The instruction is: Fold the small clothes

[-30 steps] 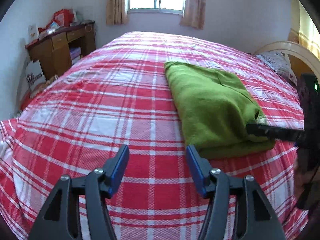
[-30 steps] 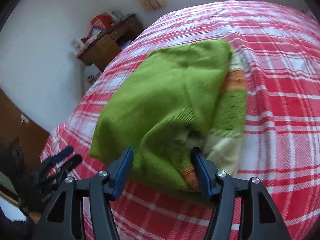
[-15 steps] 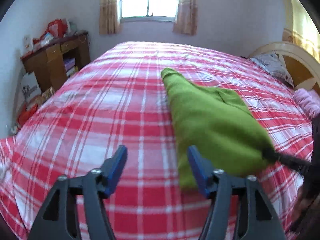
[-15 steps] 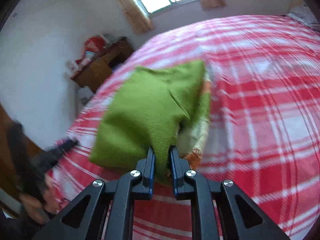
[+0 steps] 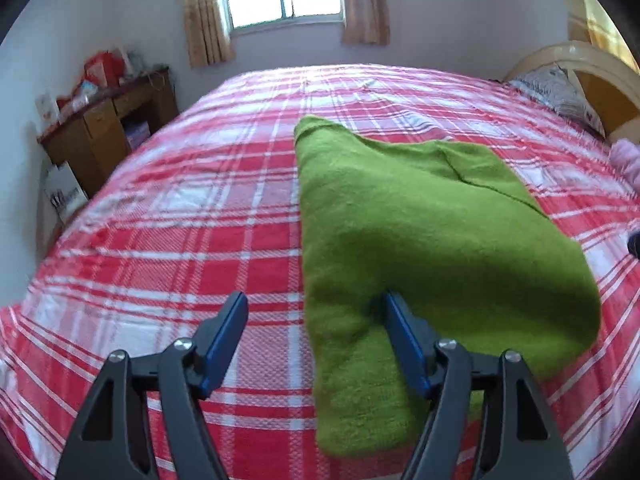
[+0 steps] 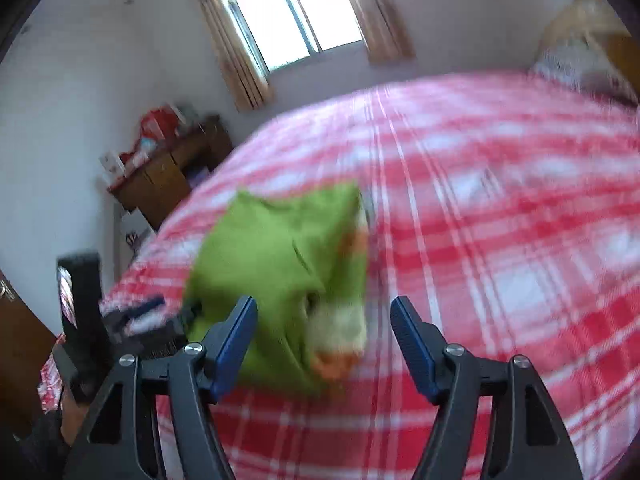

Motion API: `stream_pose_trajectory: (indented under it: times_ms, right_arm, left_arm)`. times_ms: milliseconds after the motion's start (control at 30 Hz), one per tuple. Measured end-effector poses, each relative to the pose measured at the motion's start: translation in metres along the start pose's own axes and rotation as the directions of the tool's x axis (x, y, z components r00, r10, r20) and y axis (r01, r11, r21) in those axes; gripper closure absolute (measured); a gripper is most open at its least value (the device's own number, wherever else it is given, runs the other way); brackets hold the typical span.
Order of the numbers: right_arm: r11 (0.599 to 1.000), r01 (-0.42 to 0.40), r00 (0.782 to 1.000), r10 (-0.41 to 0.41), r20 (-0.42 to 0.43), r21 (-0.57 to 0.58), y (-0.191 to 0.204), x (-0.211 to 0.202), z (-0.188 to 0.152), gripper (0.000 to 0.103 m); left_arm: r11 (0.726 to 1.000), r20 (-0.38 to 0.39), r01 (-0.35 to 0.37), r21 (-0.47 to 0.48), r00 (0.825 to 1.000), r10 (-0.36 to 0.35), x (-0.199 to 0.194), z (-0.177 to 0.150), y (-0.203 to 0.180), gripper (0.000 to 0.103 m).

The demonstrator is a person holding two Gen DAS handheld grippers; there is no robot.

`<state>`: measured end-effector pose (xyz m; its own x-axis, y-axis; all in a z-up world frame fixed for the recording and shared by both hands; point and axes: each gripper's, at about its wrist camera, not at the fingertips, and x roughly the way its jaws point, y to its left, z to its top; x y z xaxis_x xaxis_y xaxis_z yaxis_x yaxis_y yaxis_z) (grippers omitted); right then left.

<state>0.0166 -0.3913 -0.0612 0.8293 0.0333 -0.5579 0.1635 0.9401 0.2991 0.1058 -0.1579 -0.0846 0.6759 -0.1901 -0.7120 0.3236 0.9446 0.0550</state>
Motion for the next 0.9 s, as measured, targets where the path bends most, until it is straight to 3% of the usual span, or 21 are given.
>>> stream_pose_trajectory:
  times_ms: [67, 100, 133, 167, 267, 367, 467, 567, 633, 700, 800, 900]
  right_arm:
    - [0.998, -0.004, 1.000, 0.005, 0.011, -0.063, 0.020, 0.009, 0.008, 0.034]
    - [0.995, 0.006, 1.000, -0.005, 0.008, -0.095, 0.030, 0.017, 0.010, 0.041]
    - [0.992, 0.004, 1.000, -0.004, 0.001, -0.129, 0.038, 0.026, 0.013, 0.078]
    - [0.985, 0.008, 1.000, -0.012, -0.024, -0.174, 0.048, 0.037, 0.014, 0.099]
    - [0.965, -0.005, 0.994, -0.023, -0.105, -0.264, 0.066, 0.071, 0.007, 0.100]
    - [0.946, 0.111, 0.976, -0.161, -0.146, -0.304, 0.049, 0.105, -0.006, 0.103]
    - [0.967, 0.107, 0.982, -0.140, -0.128, -0.233, 0.031, 0.105, -0.004, 0.103]
    - [0.967, 0.117, 0.980, -0.149, -0.129, -0.224, 0.031, 0.101, -0.004, 0.103]
    - [0.980, 0.083, 0.985, -0.108, -0.134, -0.183, 0.025, 0.091, -0.006, 0.103]
    - [0.993, 0.034, 0.990, -0.049, -0.130, -0.113, 0.017, 0.079, 0.001, 0.103]
    - [0.989, 0.066, 0.997, -0.072, -0.040, -0.133, 0.016, 0.066, 0.025, 0.101]
    - [0.984, 0.059, 0.993, -0.075, -0.090, -0.168, 0.016, 0.091, 0.049, 0.100]
  left_arm:
    - [1.000, -0.008, 0.005, -0.009, 1.000, -0.005, 0.002, 0.001, -0.001, 0.031]
    - [1.000, -0.008, 0.003, -0.002, 1.000, -0.003, 0.001, 0.001, -0.003, 0.031]
    - [1.000, -0.008, -0.002, 0.011, 1.000, 0.002, -0.001, 0.001, -0.005, 0.031]
    - [1.000, -0.008, -0.004, 0.022, 1.000, 0.004, -0.002, 0.002, -0.006, 0.031]
    - [1.000, 0.017, 0.011, 0.014, 1.000, -0.012, -0.014, 0.009, 0.000, 0.032]
    - [1.000, 0.076, 0.027, -0.013, 0.997, -0.026, -0.028, 0.027, 0.008, 0.032]
    - [1.000, 0.081, -0.013, -0.010, 0.997, 0.014, -0.016, 0.048, 0.008, 0.031]
    - [0.999, 0.010, -0.033, -0.026, 0.999, 0.034, 0.018, 0.053, 0.006, 0.031]
    - [0.999, -0.038, -0.024, -0.035, 0.999, 0.023, 0.036, 0.044, 0.006, 0.031]
    - [0.999, 0.006, -0.016, -0.050, 1.000, 0.017, 0.036, 0.036, 0.007, 0.031]
    - [0.999, 0.010, -0.040, -0.028, 0.999, 0.040, 0.036, 0.037, -0.001, 0.031]
    - [0.998, 0.009, -0.068, 0.003, 0.998, 0.068, 0.037, 0.040, -0.008, 0.031]
